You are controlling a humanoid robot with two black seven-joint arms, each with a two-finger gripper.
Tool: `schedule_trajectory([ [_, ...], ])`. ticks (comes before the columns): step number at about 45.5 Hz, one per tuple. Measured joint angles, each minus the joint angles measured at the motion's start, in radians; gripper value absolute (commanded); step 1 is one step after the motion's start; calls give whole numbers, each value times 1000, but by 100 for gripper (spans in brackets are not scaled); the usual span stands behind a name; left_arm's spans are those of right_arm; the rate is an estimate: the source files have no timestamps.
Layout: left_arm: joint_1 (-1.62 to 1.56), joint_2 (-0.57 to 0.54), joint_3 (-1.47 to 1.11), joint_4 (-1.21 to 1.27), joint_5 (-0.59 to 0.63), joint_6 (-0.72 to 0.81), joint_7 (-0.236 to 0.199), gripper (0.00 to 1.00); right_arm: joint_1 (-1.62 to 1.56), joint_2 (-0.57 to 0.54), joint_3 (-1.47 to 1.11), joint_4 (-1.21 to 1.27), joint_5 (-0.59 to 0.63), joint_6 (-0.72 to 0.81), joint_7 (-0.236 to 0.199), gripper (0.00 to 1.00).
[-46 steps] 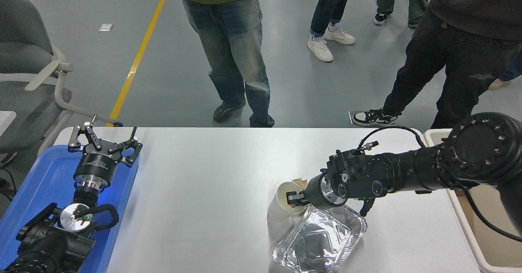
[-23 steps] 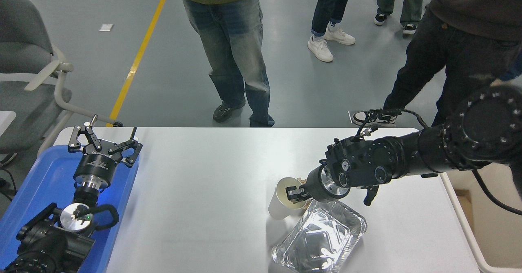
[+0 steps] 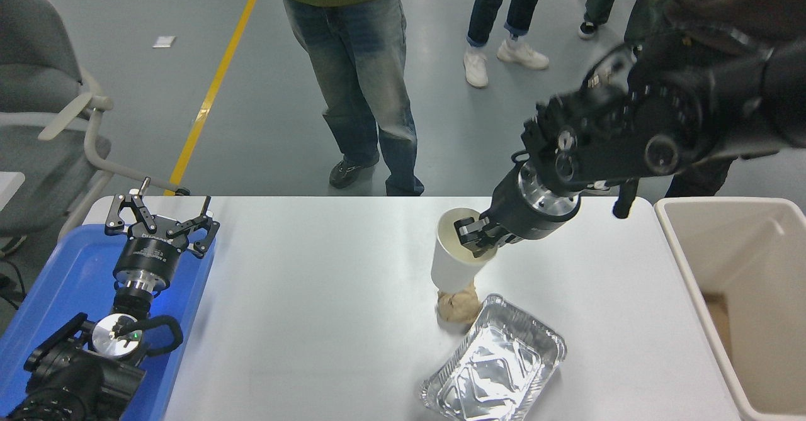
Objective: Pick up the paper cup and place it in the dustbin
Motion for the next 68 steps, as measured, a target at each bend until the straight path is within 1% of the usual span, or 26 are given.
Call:
schedule_trajectory([
  [9,0,0,0,1,0,0,-1,99,137,-20,-35,29,6,87,0,0],
  [21,0,0,0,1,0,0,-2,99,187,-51,-133,32,-9,115,-1,0],
  [24,-1,0,0,2,0,0,-2,99,185,-82,-166,25,-38,111,-1,0],
  [32,-1,0,0,1,-1,0,-3,99,115,-218,-248,-38,-192,72,-1,0],
  [40,-1,0,-1,1,-1,0,-3,99,-65,-420,-303,-220,-379,-17,1,0],
  [46,-1,0,0,1,-1,0,-3,99,-267,-535,-299,-412,-453,-117,12,0],
  [49,-1,0,0,2,-1,0,-3,99,-387,-578,-276,-508,-471,-175,21,0],
  [56,-1,0,0,2,-1,0,-3,99,-687,-643,-166,-704,-471,-294,30,0],
  [61,-1,0,0,2,-1,0,-3,99,-914,-663,-48,-831,-454,-375,30,0],
  [68,-1,0,0,2,0,0,-3,99,-1166,-634,119,-976,-415,-448,17,0],
])
